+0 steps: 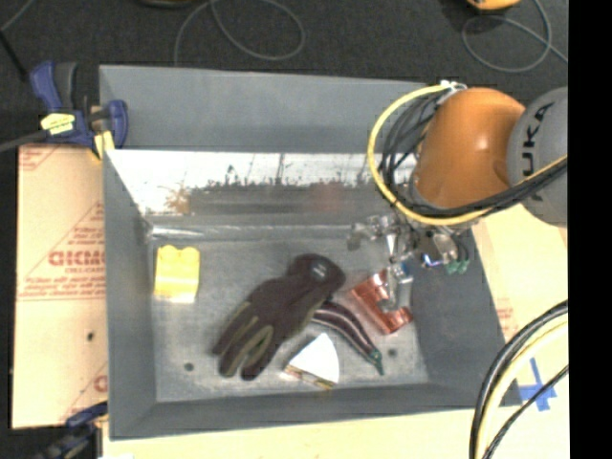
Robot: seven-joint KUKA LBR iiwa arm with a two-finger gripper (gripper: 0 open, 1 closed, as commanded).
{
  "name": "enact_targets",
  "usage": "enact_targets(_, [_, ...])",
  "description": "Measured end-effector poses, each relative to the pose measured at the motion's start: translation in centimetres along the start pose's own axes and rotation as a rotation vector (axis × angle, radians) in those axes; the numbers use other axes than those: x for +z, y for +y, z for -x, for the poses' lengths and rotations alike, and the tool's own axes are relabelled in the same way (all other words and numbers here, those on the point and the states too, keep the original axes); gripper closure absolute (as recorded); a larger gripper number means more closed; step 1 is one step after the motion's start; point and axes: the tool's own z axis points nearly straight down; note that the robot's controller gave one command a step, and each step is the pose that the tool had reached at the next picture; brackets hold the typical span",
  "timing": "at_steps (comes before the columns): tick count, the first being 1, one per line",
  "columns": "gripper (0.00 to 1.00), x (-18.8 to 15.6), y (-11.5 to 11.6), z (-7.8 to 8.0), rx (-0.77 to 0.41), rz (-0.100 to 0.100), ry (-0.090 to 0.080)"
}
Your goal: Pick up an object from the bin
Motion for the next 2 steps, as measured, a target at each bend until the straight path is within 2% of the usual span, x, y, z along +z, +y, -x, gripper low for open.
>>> enact_targets(1, [0.00, 5.1, 0.9, -1.0, -0.193, -0.001, -0.003])
enact_targets(2, [1.00, 10.3, 2.3, -1.4, -0.016, -0.001, -0.006])
